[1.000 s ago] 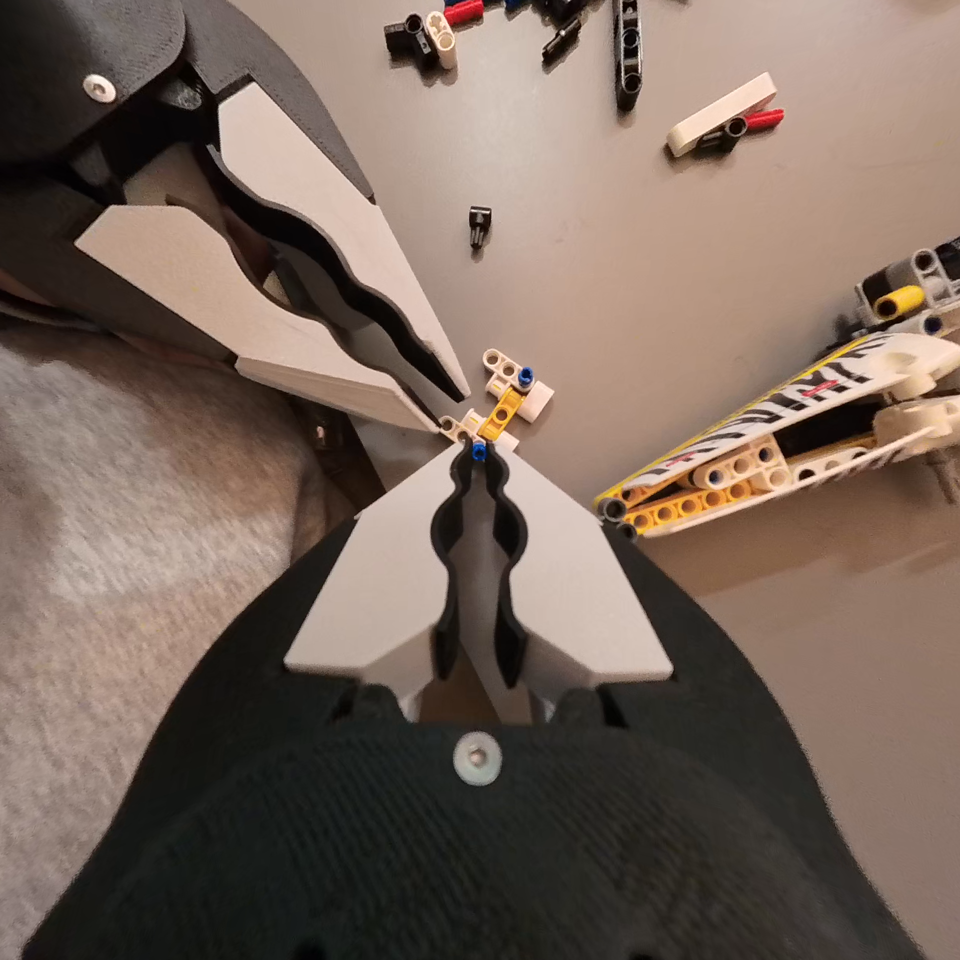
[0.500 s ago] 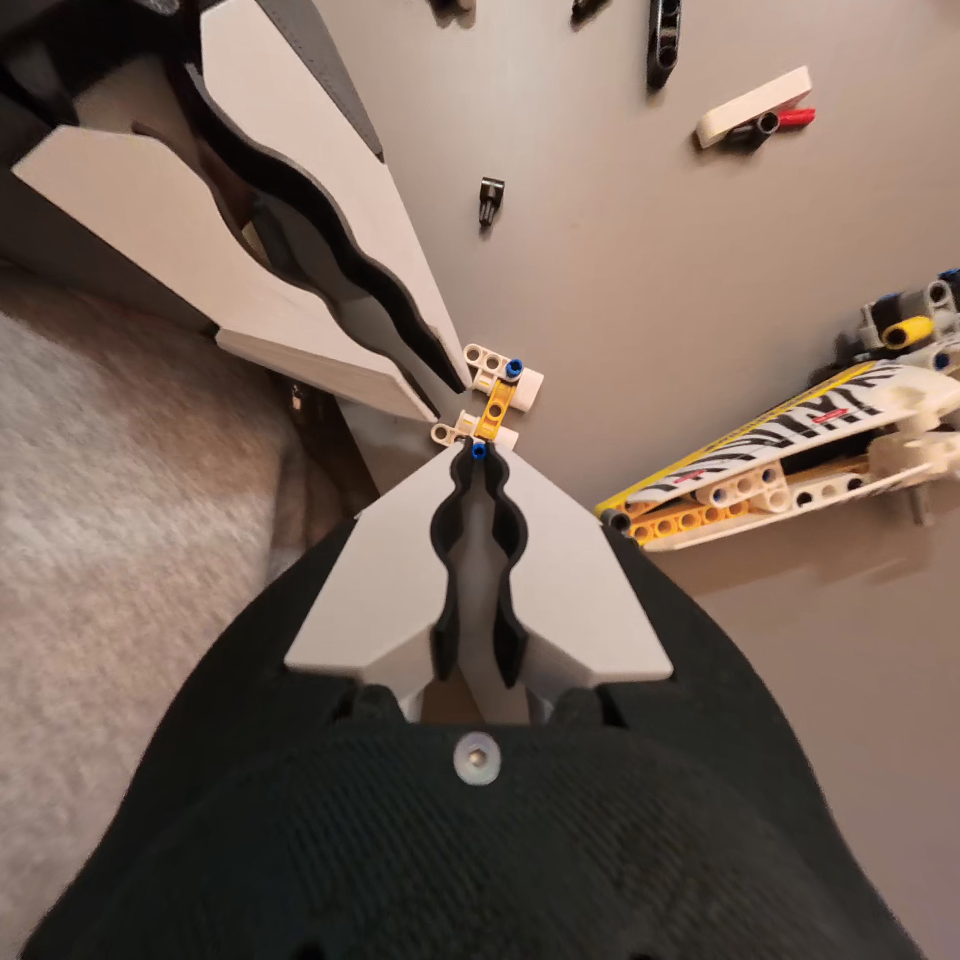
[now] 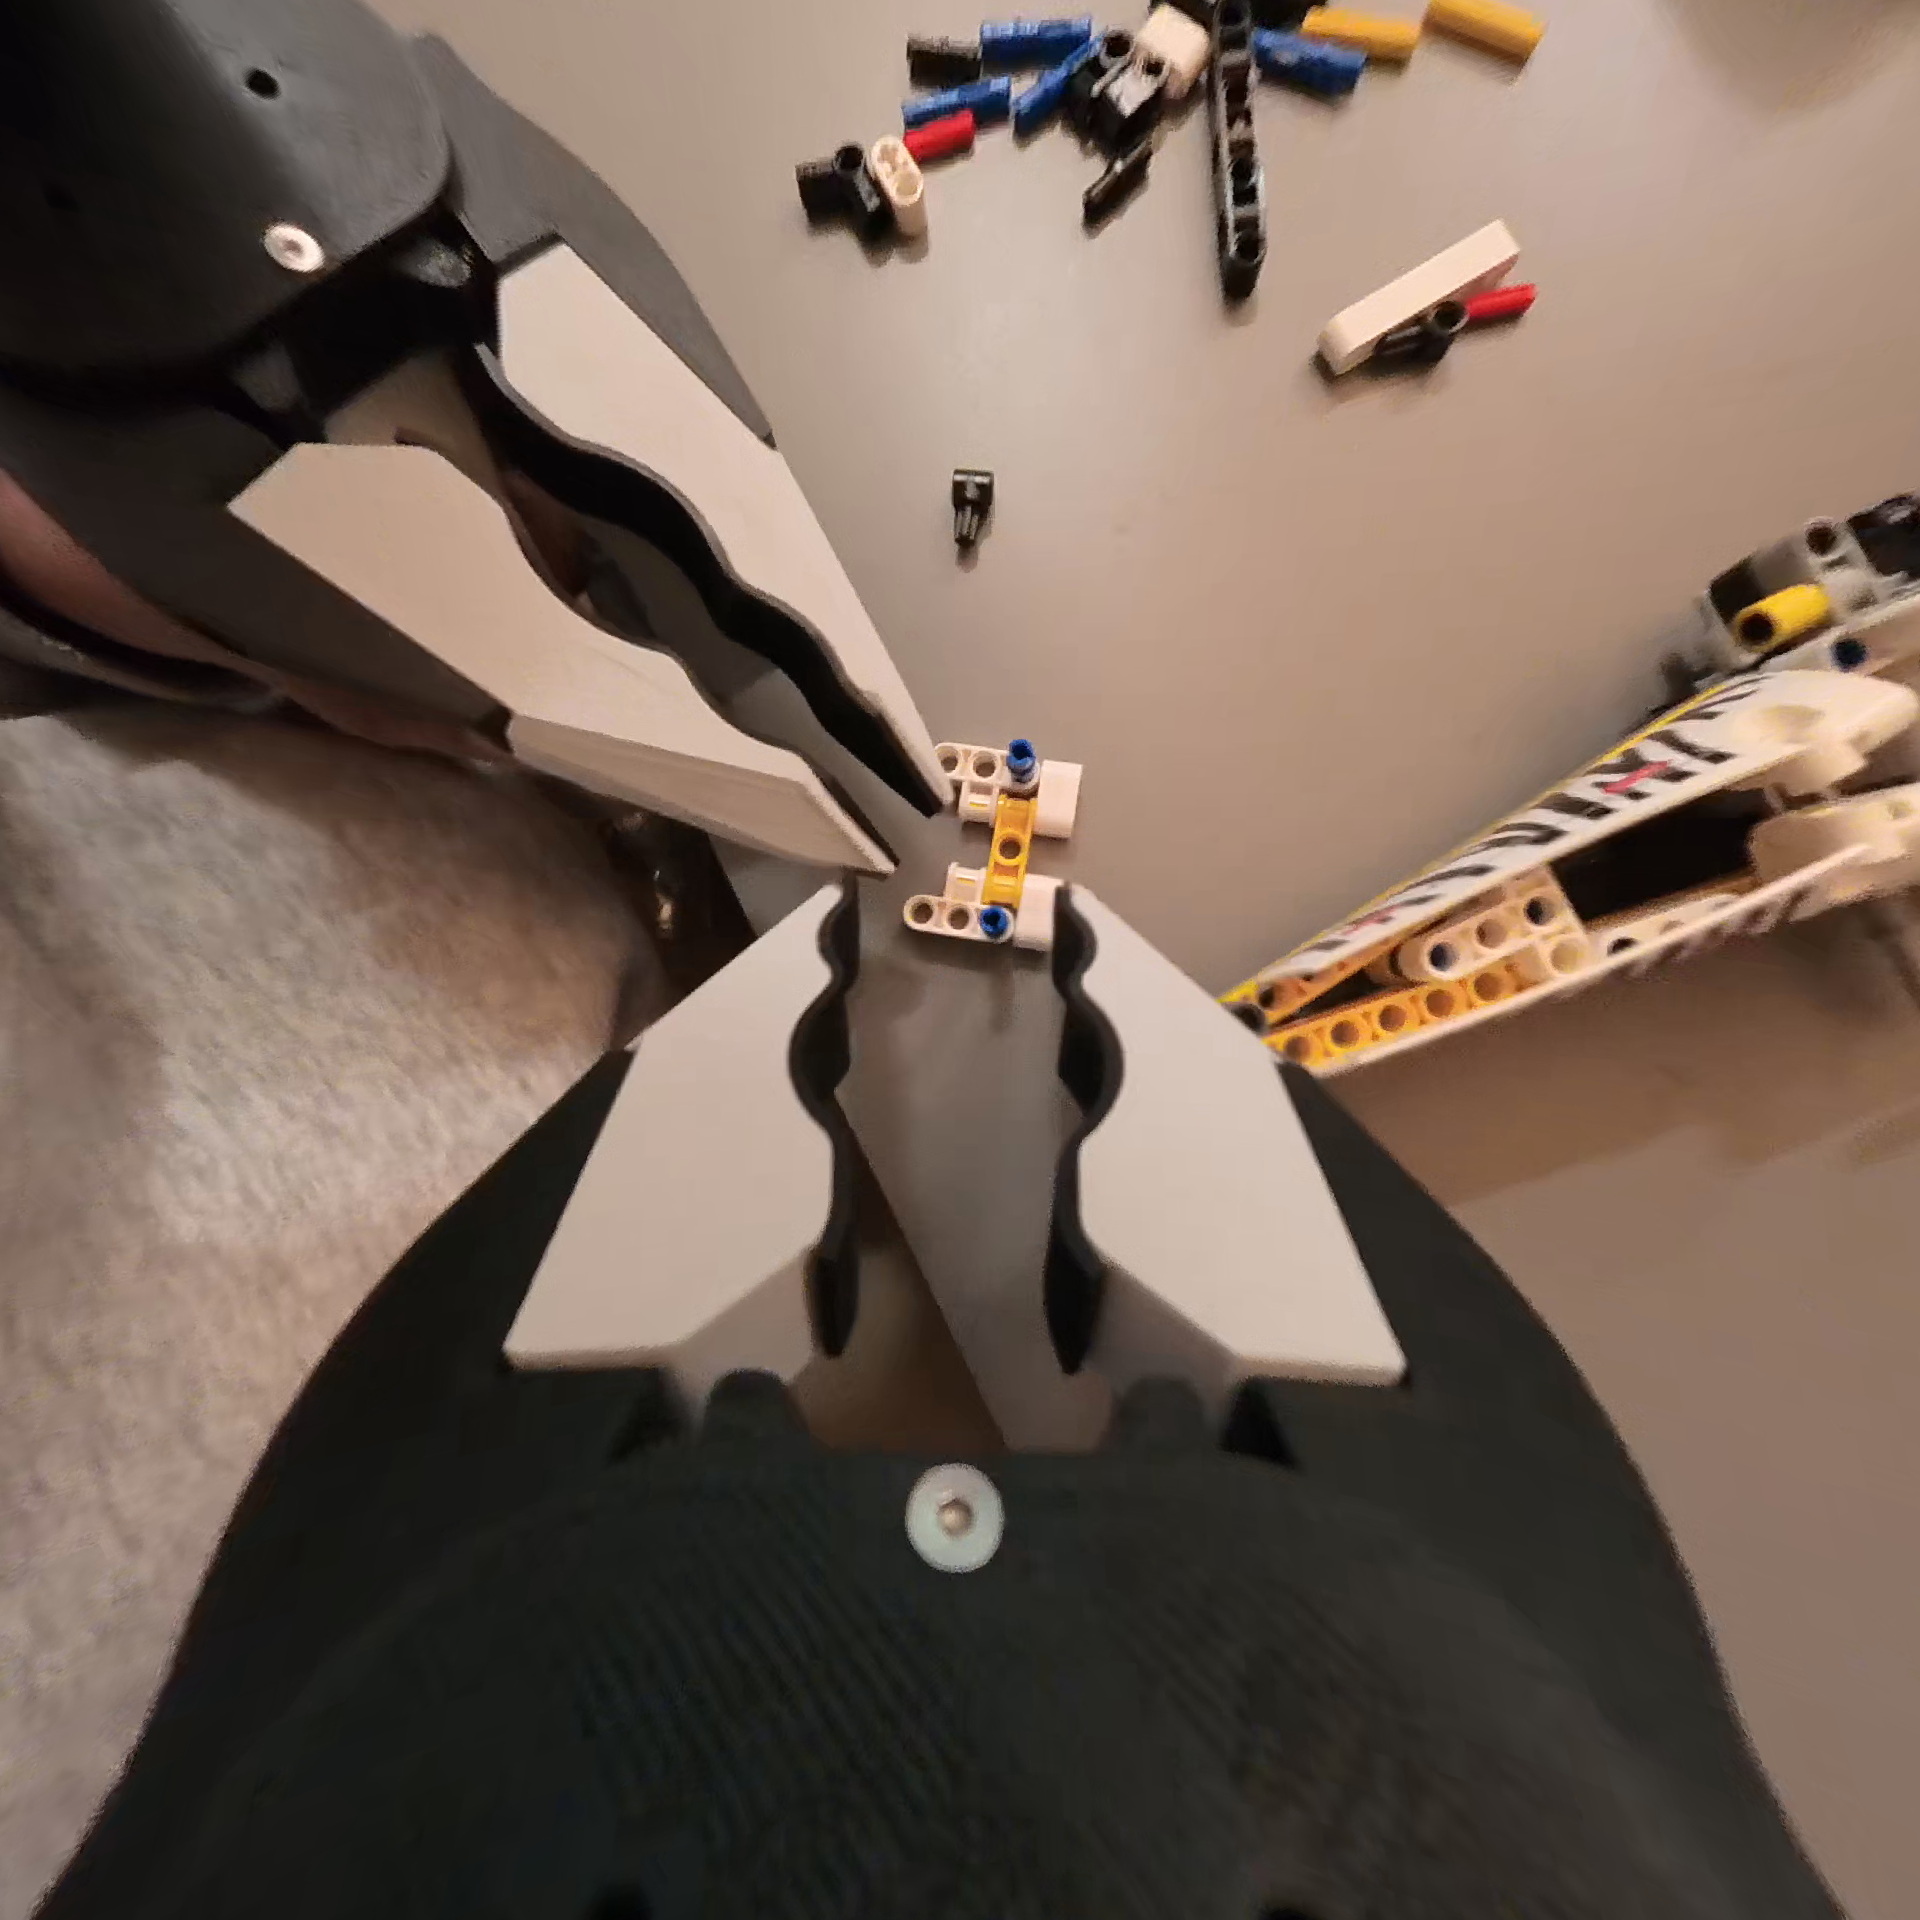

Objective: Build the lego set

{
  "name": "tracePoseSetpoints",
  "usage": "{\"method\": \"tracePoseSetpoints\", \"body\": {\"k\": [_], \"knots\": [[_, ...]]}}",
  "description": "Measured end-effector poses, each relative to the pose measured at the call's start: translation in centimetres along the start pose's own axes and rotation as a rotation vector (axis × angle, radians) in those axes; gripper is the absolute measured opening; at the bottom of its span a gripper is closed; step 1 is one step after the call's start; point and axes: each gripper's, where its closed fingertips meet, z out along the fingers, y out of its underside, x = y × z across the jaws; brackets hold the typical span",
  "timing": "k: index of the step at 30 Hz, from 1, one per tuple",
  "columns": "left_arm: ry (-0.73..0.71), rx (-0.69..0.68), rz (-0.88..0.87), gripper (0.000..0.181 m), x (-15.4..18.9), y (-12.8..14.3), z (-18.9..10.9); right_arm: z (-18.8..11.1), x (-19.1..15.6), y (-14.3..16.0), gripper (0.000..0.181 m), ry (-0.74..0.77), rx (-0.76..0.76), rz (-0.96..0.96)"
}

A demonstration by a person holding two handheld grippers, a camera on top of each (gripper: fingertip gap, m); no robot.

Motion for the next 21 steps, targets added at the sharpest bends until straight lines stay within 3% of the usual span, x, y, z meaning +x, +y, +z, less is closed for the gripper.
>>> {"method": "tracePoseSetpoints", "body": {"k": [6, 11, 16, 18, 21], "knots": [[0.001, 0.003, 0.010, 0.009, 0.1, 0.0, 0.1, -1.1, -0.1, -0.5, 0.035, 0.068, 0.095, -0.060], [-0.075, -0.031, 0.121, 0.014, -0.1, 0.1, 0.1, -1.6, -0.4, -0.6, 0.035, 0.074, 0.187, -0.060], [-0.110, 0.052, 0.088, 0.014, -1.4, -1.9, -1.5, -2.3, -0.5, -0.8, 0.034, 0.075, 0.265, -0.063], [-0.168, 0.070, 0.066, 0.014, -2.9, -2.7, -2.7, -2.9, -0.2, -1.1, 0.033, 0.101, 0.312, -0.070], [-0.365, 0.006, 0.086, 0.016, -6.5, -3.1, -4.9, -4.4, 0.4, -1.8, 0.029, 0.151, 0.418, -0.080]]}}
